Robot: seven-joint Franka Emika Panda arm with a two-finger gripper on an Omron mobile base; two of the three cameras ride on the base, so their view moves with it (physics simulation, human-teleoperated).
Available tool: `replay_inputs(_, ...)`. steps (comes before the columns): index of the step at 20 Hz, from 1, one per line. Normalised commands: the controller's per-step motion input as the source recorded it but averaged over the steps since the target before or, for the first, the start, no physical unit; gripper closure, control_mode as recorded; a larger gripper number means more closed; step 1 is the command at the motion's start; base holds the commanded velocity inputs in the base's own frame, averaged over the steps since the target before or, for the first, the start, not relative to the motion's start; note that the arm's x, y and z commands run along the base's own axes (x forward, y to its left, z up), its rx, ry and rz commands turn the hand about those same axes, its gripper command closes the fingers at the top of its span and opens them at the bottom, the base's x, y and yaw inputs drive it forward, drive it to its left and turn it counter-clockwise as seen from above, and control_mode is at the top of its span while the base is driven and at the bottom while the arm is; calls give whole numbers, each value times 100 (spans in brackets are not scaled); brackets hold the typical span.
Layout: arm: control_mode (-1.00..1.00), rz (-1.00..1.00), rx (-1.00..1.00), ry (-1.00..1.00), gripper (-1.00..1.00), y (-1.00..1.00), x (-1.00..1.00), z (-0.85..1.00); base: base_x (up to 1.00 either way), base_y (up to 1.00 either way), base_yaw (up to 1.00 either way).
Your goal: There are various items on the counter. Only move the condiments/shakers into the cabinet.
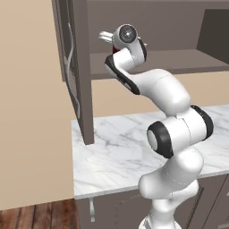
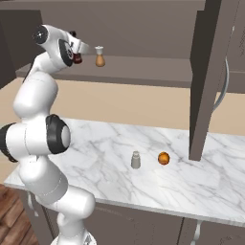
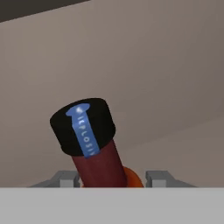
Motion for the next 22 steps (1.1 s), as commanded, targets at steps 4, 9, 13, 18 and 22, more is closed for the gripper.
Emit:
replay_inputs(4, -100, 0, 0, 0, -100, 0, -7, 0, 0, 0, 0)
replay_inputs(9, -100, -1, 0, -11, -100, 0, -89, -11, 0, 0, 0)
replay_inputs(13, -100, 0, 0, -18, -100, -18, -100, -38, 0, 0, 0)
replay_inputs(18, -100, -2, 1, -19, -100, -60, -100, -63, 0, 0, 0)
replay_inputs(22, -100, -2, 6, -16, -100, -89, -100, -66, 0, 0, 0)
